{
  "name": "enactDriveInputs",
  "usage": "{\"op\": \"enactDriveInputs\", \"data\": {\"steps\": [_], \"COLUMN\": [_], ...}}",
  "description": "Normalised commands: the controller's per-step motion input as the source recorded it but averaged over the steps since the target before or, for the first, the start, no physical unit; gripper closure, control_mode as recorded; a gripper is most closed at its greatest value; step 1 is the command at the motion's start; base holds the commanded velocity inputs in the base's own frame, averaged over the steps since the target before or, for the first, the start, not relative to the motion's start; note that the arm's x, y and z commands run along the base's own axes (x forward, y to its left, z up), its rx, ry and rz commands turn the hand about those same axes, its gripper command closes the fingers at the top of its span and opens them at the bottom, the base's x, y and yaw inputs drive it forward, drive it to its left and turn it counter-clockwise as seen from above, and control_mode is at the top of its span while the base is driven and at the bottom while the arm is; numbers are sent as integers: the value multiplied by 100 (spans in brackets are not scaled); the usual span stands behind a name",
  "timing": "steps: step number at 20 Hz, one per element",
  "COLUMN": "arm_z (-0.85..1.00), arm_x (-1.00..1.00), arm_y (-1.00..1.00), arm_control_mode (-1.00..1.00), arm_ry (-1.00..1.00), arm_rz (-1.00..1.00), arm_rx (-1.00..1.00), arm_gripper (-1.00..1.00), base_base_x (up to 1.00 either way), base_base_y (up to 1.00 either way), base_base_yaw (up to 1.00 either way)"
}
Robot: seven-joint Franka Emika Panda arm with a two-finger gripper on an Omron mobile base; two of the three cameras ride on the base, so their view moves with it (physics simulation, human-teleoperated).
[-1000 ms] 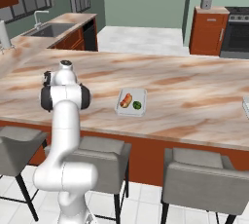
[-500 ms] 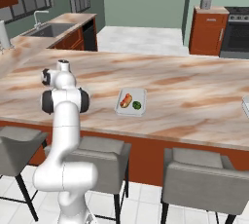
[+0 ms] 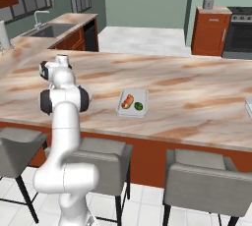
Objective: Place one cooked food and one vegetable from the large plate to each tupperware container.
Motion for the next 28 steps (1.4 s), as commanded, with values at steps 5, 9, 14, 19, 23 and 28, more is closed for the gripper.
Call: {"op": "enactDriveInputs", "data": {"steps": [5, 9, 14, 19, 23, 28], "arm_z": [-15, 52, 96, 47, 39, 57], "arm_x": [-100, -83, -58, -64, -29, -5], "arm_y": [-94, -81, -80, -63, -22, -23], "arm_control_mode": [-100, -100, -100, -100, -100, -100], "arm_ry": [-15, -19, -2, -8, -15, -18], "arm_rz": [-11, -26, -29, -40, -47, -31], "arm_rx": [0, 0, 0, 0, -1, 0], "arm_gripper": [100, 100, 100, 100, 100, 100], "base_base_x": [0, 0, 0, 0, 0, 0], "base_base_y": [0, 0, 0, 0, 0, 0], "base_base_yaw": [0, 0, 0, 0, 0, 0]}}
